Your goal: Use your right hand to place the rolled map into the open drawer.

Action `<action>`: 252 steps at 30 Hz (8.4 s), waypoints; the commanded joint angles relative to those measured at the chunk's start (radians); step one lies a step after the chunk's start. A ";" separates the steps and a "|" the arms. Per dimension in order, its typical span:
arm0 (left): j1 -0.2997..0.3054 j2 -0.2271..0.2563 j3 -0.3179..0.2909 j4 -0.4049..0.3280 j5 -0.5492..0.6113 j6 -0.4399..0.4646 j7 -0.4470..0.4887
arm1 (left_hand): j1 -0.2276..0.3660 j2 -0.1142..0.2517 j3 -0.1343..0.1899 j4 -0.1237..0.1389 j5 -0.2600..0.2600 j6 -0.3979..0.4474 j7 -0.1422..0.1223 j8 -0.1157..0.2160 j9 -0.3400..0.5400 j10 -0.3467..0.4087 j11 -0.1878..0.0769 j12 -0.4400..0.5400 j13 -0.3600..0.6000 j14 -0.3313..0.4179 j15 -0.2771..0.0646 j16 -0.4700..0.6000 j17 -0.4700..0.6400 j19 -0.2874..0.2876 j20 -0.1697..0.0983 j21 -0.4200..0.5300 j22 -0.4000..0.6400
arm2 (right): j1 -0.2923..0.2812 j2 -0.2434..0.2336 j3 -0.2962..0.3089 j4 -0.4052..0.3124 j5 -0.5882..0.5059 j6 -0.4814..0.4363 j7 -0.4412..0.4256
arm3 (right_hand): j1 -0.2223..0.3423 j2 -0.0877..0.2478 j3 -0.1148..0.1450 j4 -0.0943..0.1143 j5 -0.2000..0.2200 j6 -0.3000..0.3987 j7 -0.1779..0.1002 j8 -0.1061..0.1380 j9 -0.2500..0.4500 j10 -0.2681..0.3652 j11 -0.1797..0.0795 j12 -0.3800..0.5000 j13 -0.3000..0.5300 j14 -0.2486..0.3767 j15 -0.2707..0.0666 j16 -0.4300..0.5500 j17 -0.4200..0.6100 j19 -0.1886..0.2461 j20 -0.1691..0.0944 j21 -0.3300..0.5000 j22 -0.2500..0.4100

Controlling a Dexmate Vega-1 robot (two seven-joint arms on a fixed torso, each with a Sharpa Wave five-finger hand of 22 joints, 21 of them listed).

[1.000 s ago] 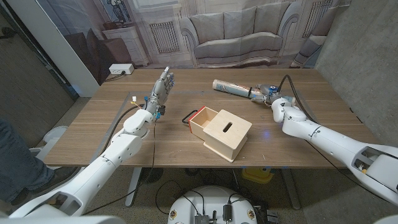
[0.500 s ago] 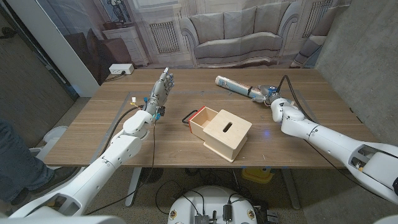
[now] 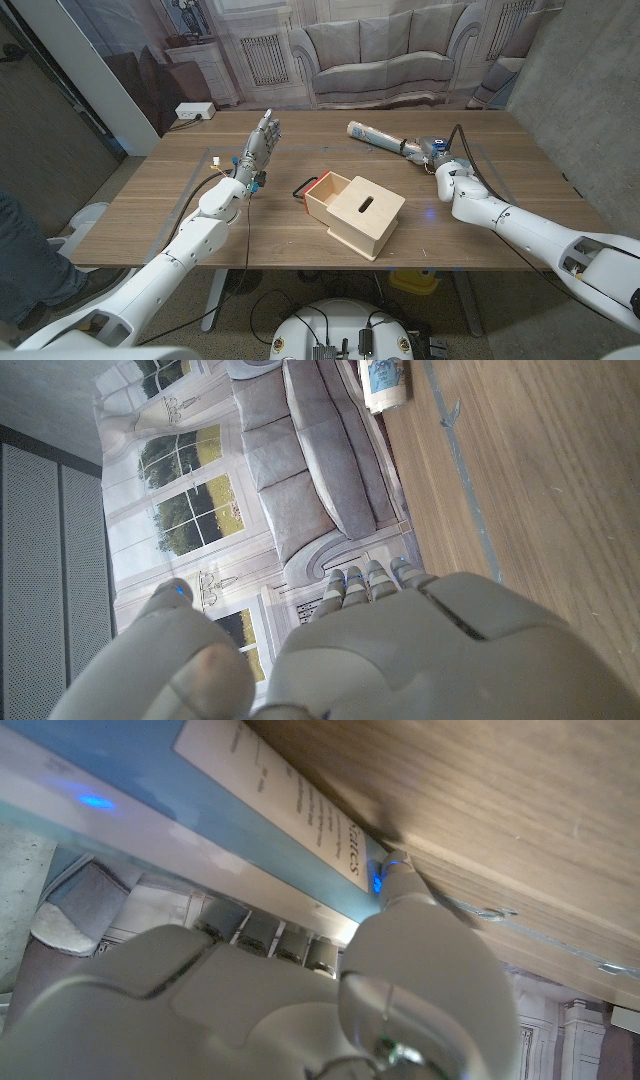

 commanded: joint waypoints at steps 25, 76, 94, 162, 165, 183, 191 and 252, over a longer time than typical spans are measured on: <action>-0.004 0.004 0.006 -0.017 0.006 0.013 0.003 | 0.001 0.007 -0.007 0.000 -0.003 0.004 -0.002 0.000 0.002 -0.005 -0.004 0.001 0.003 -0.008 -0.003 0.004 0.002 -0.047 -0.014 0.007 0.004 | -0.124 -0.029 0.154 -0.133 0.157 0.169 -0.145 | -0.038 0.059 0.033 0.051 -0.006 0.066 -0.040 -0.011 0.004 -0.001 -0.002 -0.024 0.001 0.005 -0.156 -0.017 0.007 -0.001 -0.146 0.008 0.010; -0.002 0.010 0.002 -0.033 0.011 0.021 0.018 | 0.003 0.012 -0.014 -0.001 -0.005 0.005 0.000 0.001 0.002 -0.007 -0.004 0.000 0.003 -0.009 -0.002 0.004 0.002 -0.049 -0.014 0.007 0.004 | -0.296 -0.033 0.360 -0.329 0.408 0.533 -0.115 | -0.041 0.041 0.060 0.067 -0.009 0.101 -0.034 -0.039 0.006 0.031 0.006 -0.049 0.002 0.037 -0.150 -0.025 0.006 0.013 -0.139 0.016 0.010; -0.015 0.018 -0.003 -0.032 0.009 0.025 0.008 | 0.004 0.013 -0.017 -0.001 -0.006 0.004 0.000 0.000 0.002 -0.006 0.000 0.001 0.003 -0.010 -0.002 0.004 0.002 -0.049 -0.015 0.007 0.004 | -0.322 0.007 0.396 -0.360 0.474 0.617 -0.075 | -0.043 0.043 0.065 0.071 -0.009 0.109 -0.023 -0.050 0.006 0.016 0.010 -0.067 0.003 0.023 -0.139 -0.035 0.008 0.002 -0.134 0.011 0.010; -0.005 0.006 -0.011 -0.017 -0.013 -0.006 -0.014 | 0.007 0.018 -0.026 -0.003 -0.007 0.004 0.000 0.000 0.002 -0.007 -0.003 0.001 0.003 -0.010 -0.003 0.005 0.002 -0.051 -0.013 0.008 0.004 | -0.206 0.179 0.344 -0.290 0.799 0.882 0.321 | -0.036 0.047 0.093 0.075 -0.009 0.123 -0.021 -0.071 0.009 0.015 0.012 -0.094 0.004 0.000 -0.139 -0.039 0.010 -0.019 -0.136 0.004 0.009; -0.009 0.008 -0.012 -0.020 -0.011 -0.008 -0.017 | 0.007 0.018 -0.027 -0.003 -0.007 0.004 -0.001 0.000 0.002 -0.007 -0.004 0.001 0.003 -0.010 -0.002 0.005 0.002 -0.052 -0.013 0.007 0.004 | -0.199 0.188 0.338 -0.283 0.817 0.884 0.340 | -0.033 0.046 0.095 0.072 -0.009 0.127 -0.021 -0.070 0.009 0.015 0.011 -0.095 0.004 0.000 -0.141 -0.039 0.009 -0.018 -0.136 0.005 0.009; -0.020 0.008 -0.010 -0.007 -0.010 -0.004 -0.023 | 0.008 0.020 -0.028 -0.003 -0.008 0.004 0.000 0.000 0.002 -0.007 -0.003 0.001 0.003 -0.010 -0.002 0.005 0.002 -0.052 -0.013 0.007 0.004 | -0.189 0.219 0.311 -0.275 0.883 0.911 0.427 | -0.026 0.044 0.102 0.068 -0.010 0.131 -0.015 -0.074 0.009 0.013 0.013 -0.100 0.004 -0.006 -0.137 -0.041 0.010 -0.021 -0.136 0.004 0.009; -0.016 0.012 -0.015 -0.009 -0.010 -0.010 -0.023 | 0.008 0.021 -0.029 -0.003 -0.008 0.004 -0.001 0.000 0.002 -0.007 -0.003 0.001 0.003 -0.010 -0.003 0.005 0.002 -0.052 -0.013 0.007 0.004 | -0.186 0.231 0.300 -0.272 0.885 0.928 0.447 | -0.027 0.044 0.103 0.068 -0.011 0.128 -0.015 -0.077 0.009 0.011 0.012 -0.102 0.005 -0.006 -0.139 -0.040 0.011 -0.023 -0.136 0.003 0.009; -0.041 0.007 -0.008 0.019 -0.013 0.000 -0.039 | 0.012 0.026 -0.036 -0.005 -0.009 0.005 -0.002 0.000 0.002 -0.008 -0.003 0.001 0.003 -0.010 -0.003 0.005 0.002 -0.053 -0.013 0.008 0.004 | -0.227 0.272 0.264 -0.215 0.870 0.974 0.461 | -0.043 0.042 0.110 0.082 -0.013 0.143 -0.022 -0.084 0.010 0.022 0.006 -0.109 0.004 -0.060 -0.134 -0.048 0.010 -0.082 -0.131 -0.022 0.006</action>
